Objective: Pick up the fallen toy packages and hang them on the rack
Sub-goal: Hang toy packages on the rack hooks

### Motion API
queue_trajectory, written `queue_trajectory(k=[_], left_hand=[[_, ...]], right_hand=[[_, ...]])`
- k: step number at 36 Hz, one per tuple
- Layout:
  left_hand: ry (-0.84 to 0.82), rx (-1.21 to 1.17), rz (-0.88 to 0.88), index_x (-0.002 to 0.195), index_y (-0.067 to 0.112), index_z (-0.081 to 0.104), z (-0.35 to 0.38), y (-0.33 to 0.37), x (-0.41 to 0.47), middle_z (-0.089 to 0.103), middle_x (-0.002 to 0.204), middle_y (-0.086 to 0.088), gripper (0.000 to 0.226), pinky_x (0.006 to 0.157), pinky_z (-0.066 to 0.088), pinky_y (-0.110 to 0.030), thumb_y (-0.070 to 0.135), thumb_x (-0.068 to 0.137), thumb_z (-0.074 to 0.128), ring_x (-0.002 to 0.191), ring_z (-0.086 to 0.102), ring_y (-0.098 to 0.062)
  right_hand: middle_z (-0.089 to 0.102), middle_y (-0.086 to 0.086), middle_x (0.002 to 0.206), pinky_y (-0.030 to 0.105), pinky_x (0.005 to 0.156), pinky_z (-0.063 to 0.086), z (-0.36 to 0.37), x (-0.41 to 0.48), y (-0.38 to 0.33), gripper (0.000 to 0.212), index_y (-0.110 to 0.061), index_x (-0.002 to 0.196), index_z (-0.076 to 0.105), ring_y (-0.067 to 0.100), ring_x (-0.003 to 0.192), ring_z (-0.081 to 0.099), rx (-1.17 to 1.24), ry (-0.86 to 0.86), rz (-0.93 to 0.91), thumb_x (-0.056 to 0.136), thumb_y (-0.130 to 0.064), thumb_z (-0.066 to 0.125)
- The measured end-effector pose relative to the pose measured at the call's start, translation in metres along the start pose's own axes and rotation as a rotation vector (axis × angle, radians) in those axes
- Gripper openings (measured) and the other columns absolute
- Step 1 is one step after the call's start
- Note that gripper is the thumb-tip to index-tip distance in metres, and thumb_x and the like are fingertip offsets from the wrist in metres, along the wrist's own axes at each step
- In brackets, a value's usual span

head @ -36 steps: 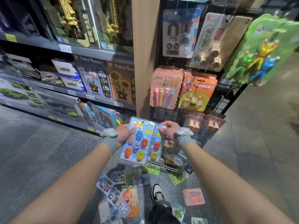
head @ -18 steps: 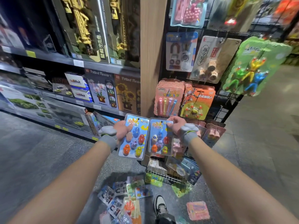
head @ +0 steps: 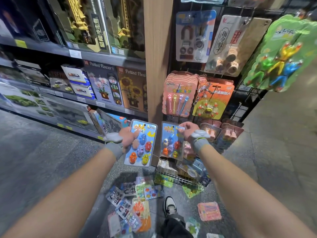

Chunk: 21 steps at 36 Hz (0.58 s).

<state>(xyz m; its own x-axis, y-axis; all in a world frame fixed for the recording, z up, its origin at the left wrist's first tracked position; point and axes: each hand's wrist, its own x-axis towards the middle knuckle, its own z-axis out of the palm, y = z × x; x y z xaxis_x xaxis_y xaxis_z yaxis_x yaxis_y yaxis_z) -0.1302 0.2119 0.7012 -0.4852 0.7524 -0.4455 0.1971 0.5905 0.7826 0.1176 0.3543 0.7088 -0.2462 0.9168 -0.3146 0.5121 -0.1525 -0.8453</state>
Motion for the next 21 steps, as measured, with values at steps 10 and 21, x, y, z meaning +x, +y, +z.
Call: queue_trajectory(k=[10, 21], left_hand=[[-0.021, 0.061, -0.038, 0.108, -0.001, 0.066, 0.014, 0.013, -0.015, 0.07, 0.105, -0.016, 0.03, 0.084, 0.053, -0.042, 0.024, 0.102, 0.051, 0.091, 0.066, -0.031], [-0.046, 0.07, -0.095, 0.113, 0.005, 0.063, 0.033, -0.007, -0.009, 0.066, 0.103, -0.01, 0.024, 0.076, 0.05, -0.031, 0.02, 0.104, 0.047, 0.093, 0.058, -0.024]], right_hand=[[0.063, 0.003, 0.085, 0.026, 0.058, 0.048, 0.005, 0.003, 0.018, 0.012, -0.018, 0.084, 0.064, 0.019, 0.073, 0.057, -0.116, -0.08, 0.028, 0.091, -0.009, 0.06], [0.06, 0.001, 0.091, 0.014, 0.048, 0.039, 0.024, 0.004, 0.052, 0.017, -0.015, 0.102, 0.065, 0.014, 0.075, 0.053, -0.284, -0.157, 0.069, 0.09, -0.007, 0.057]])
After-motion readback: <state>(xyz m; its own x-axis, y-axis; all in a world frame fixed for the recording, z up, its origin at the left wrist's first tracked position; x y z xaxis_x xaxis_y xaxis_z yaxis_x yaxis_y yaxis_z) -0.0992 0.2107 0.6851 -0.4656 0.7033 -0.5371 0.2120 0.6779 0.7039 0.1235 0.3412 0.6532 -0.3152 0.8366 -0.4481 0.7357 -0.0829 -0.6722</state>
